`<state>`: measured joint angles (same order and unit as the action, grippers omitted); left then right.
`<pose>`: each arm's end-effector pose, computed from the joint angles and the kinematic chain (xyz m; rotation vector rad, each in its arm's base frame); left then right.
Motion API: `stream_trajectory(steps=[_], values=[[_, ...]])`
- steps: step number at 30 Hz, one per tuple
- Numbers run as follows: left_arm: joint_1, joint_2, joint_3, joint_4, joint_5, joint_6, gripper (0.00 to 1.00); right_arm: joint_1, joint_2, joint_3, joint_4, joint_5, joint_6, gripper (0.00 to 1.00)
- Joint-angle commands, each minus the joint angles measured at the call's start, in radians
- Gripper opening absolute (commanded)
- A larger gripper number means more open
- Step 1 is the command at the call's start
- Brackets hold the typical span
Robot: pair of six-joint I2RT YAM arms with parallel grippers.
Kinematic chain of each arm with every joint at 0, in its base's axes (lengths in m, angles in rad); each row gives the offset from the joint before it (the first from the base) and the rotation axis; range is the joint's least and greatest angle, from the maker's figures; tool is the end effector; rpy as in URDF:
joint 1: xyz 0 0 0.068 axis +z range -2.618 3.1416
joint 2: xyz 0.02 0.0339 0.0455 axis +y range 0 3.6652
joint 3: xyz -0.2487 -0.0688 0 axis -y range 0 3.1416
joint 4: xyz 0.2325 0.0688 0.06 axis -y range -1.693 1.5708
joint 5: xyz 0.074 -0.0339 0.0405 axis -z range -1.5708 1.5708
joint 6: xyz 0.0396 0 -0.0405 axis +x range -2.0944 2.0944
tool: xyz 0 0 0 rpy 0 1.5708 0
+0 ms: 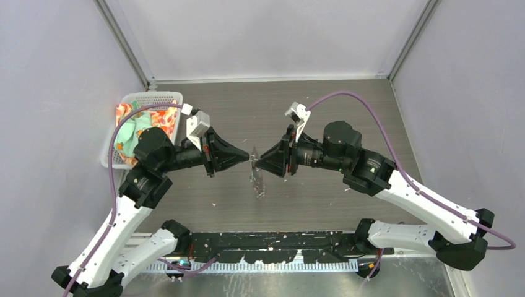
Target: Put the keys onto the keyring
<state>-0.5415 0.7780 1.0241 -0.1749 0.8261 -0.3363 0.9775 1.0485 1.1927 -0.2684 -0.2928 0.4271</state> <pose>0.1172 -0.1045 0.4101 0.8649 1.4348 -1.2931 0.1182 0.1958 0.4080 -0.7349 1.7159 1.2641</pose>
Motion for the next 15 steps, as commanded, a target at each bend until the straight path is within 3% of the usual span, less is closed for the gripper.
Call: stream_trajectory(steps=[1,3,6,15], values=[[-0.003,-0.017,0.003,0.048,-0.066,-0.023,0.0,-0.004,-0.065,0.004,-0.022,0.074,-0.017,0.5],[-0.003,-0.014,0.008,0.039,-0.114,-0.035,0.0,-0.005,-0.095,0.004,-0.054,0.127,-0.039,0.65],[-0.003,0.001,0.026,0.024,-0.201,-0.043,0.0,-0.004,-0.124,-0.006,-0.094,0.179,-0.094,0.98],[-0.003,0.07,0.105,-0.042,-0.481,-0.001,0.0,0.06,-0.086,-0.083,-0.083,0.416,-0.176,1.0]])
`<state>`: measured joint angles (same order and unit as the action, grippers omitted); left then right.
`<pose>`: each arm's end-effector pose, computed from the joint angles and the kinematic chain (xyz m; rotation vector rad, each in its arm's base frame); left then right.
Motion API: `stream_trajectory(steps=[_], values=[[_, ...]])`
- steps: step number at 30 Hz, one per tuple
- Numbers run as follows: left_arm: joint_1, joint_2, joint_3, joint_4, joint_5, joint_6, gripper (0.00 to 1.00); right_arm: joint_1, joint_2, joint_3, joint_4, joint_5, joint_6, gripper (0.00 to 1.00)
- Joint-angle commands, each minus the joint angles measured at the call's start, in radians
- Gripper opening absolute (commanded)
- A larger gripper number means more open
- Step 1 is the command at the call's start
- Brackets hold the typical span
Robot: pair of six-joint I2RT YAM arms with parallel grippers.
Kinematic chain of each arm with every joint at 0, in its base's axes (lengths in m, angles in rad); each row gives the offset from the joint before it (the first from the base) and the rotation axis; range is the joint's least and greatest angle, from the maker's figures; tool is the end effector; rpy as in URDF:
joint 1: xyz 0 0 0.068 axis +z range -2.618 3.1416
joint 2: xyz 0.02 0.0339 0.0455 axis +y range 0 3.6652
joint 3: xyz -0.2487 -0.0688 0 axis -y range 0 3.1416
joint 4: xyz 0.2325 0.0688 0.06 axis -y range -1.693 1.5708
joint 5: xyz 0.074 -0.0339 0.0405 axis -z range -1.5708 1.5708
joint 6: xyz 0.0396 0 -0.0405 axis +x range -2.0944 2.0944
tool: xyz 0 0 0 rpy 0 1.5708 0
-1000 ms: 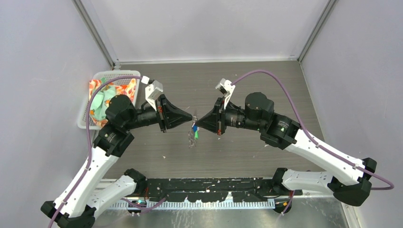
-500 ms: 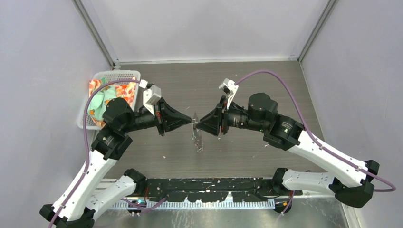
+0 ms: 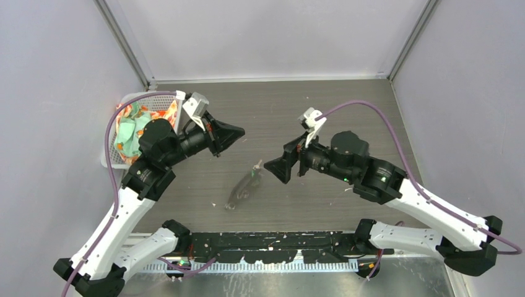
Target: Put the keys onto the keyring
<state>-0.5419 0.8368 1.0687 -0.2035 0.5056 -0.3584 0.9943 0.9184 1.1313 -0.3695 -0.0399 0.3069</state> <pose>0.1396 -0.1064 0.4131 0.5693 1.5522 -1.0869 0.1054 0.1650 0.4012 -0.6468 1.7145 0.9773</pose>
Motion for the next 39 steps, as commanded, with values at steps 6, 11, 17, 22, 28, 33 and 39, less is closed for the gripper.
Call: stream_trajectory(steps=[6,11,17,22,28,33,39], values=[[-0.001,0.029,0.04,-0.051,-0.202,0.048,0.0,0.114,0.191,-0.038,0.0,0.317,-0.008,1.0],[0.052,0.075,0.04,-0.146,-0.171,0.119,0.24,0.116,0.292,-0.111,0.019,0.358,0.032,1.0],[0.258,0.187,0.015,-0.267,0.08,0.191,0.61,0.081,0.339,-0.207,0.064,0.291,-0.094,1.0],[0.312,0.264,0.016,-0.412,0.174,0.351,0.72,-0.094,0.41,-0.185,0.027,0.115,-0.088,0.92],[0.313,0.282,0.011,-0.501,0.145,0.471,0.73,-0.107,0.586,-0.086,-0.054,-0.03,0.013,0.8],[0.343,0.282,0.005,-0.515,0.166,0.457,0.74,-0.008,0.63,-0.121,0.009,-0.115,-0.026,0.76],[0.362,0.276,-0.022,-0.516,0.229,0.449,0.74,0.075,0.631,-0.164,0.096,-0.159,-0.216,0.61]])
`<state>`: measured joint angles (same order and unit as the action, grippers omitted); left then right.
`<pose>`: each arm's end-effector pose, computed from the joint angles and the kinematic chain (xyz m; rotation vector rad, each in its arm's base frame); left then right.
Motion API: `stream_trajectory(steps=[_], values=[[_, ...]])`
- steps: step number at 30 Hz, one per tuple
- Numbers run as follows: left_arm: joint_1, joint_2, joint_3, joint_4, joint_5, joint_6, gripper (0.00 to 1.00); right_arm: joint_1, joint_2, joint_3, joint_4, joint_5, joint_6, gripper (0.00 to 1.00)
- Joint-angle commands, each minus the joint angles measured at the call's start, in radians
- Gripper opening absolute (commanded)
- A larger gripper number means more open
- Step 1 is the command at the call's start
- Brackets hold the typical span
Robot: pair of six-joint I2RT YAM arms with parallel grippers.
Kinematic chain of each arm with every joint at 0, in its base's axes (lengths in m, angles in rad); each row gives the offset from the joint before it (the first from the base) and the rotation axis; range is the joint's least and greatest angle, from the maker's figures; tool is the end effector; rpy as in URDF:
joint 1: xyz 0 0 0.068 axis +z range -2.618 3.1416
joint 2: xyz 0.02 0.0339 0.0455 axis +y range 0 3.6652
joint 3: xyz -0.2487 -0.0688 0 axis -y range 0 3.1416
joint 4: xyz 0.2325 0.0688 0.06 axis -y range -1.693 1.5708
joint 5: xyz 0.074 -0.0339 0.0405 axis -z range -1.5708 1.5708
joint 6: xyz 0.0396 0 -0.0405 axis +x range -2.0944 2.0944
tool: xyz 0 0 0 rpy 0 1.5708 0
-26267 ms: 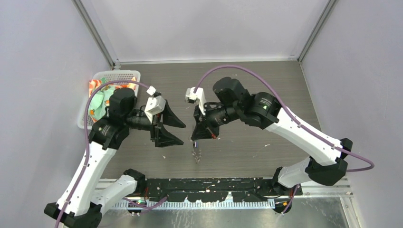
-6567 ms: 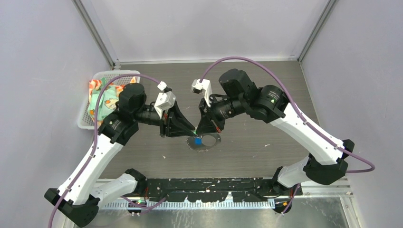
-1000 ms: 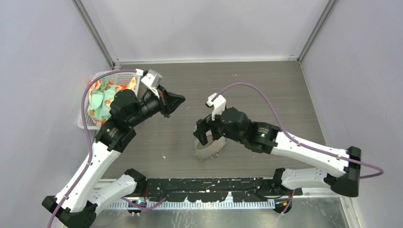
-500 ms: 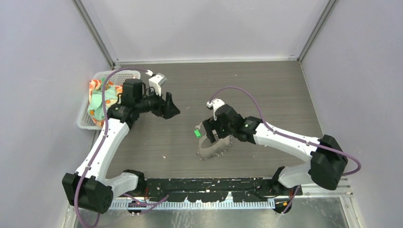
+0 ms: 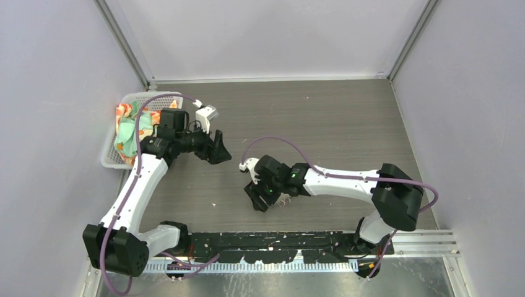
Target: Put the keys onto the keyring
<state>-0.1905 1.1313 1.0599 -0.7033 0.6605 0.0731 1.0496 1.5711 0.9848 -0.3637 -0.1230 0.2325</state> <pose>0.2169 -0.0666 0.3082 0.6201 2.1979 -0.8293 0.1516 0.2737 0.1914 -1.0981 2.4052 0.6376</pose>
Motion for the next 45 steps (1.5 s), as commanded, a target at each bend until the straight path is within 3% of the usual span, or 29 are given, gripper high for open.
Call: stream_trajectory(steps=[1,5,15,22,27,37,43,45], values=[[0.012,-0.019,-0.015,-0.019,0.086,0.022,0.74,0.019,-0.021,-0.022,0.101,-0.077,-0.177,0.59],[0.014,-0.022,-0.024,-0.036,0.12,0.052,0.73,0.01,0.036,0.015,0.077,-0.045,-0.335,0.58],[0.026,-0.027,-0.017,-0.04,0.141,0.048,0.73,0.001,0.163,0.117,0.007,-0.058,-0.437,0.57],[0.028,-0.024,-0.016,-0.028,0.145,0.029,0.71,0.0,0.198,0.132,-0.005,-0.078,-0.435,0.42],[0.03,-0.022,-0.009,-0.035,0.151,0.018,0.7,0.0,0.205,0.127,0.001,-0.079,-0.433,0.37],[0.037,-0.018,0.009,-0.048,0.157,0.021,0.67,0.0,0.214,0.14,-0.004,-0.091,-0.434,0.01],[0.041,-0.01,0.011,-0.045,0.176,0.033,0.66,-0.02,0.094,0.083,0.066,-0.091,-0.394,0.01],[0.041,-0.01,0.006,-0.068,0.217,0.109,0.66,-0.026,0.035,0.057,0.096,-0.092,-0.373,0.01]])
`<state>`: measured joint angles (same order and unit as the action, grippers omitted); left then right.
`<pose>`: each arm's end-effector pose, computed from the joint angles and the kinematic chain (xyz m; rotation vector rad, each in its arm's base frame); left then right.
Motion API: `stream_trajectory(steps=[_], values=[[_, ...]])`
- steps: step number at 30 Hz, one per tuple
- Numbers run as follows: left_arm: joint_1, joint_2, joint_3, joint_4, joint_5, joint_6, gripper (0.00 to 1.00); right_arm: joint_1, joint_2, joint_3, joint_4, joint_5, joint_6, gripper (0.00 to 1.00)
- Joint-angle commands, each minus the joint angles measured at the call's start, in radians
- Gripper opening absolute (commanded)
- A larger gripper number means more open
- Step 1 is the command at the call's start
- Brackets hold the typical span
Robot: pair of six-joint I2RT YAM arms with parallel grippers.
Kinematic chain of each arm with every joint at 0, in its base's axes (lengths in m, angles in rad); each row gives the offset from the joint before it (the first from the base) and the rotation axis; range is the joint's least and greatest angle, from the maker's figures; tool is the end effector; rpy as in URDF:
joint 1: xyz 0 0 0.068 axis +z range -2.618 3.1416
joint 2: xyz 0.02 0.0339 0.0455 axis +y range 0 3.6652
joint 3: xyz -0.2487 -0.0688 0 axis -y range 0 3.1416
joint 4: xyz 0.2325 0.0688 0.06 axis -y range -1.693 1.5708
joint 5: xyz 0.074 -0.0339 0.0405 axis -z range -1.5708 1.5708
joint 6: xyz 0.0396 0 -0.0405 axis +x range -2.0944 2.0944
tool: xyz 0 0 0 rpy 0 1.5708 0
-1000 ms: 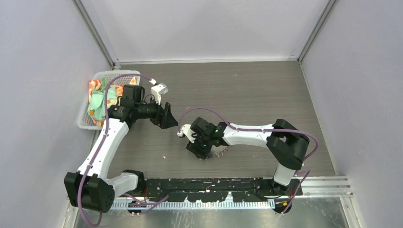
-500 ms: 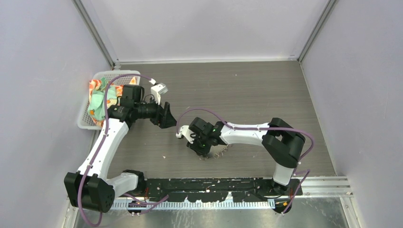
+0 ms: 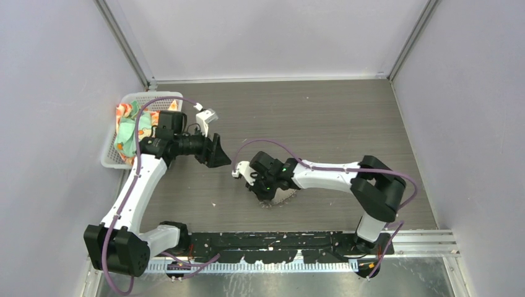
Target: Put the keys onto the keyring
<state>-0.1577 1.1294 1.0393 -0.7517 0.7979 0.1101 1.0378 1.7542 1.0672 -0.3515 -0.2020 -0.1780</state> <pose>0.2113 -0.0623 0.3014 0.6629 2.1942 -0.9743 0.1661 0.2972 0.1598 -1.5956 2.1633 0.5528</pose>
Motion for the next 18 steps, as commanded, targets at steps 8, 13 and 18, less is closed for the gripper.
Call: stream_trajectory(steps=[8,13,18], values=[[0.002,-0.039,-0.021,-0.247,0.307,0.453,0.69,-0.019,-0.368,-0.117,0.164,-0.044,0.138,0.01],[-0.19,-0.117,-0.048,-0.194,0.283,0.486,0.72,-0.019,-0.485,-0.151,0.199,-0.074,0.217,0.01],[-0.348,-0.182,-0.078,-0.089,0.175,0.467,0.69,-0.012,-0.561,-0.158,0.212,-0.102,0.263,0.01]])
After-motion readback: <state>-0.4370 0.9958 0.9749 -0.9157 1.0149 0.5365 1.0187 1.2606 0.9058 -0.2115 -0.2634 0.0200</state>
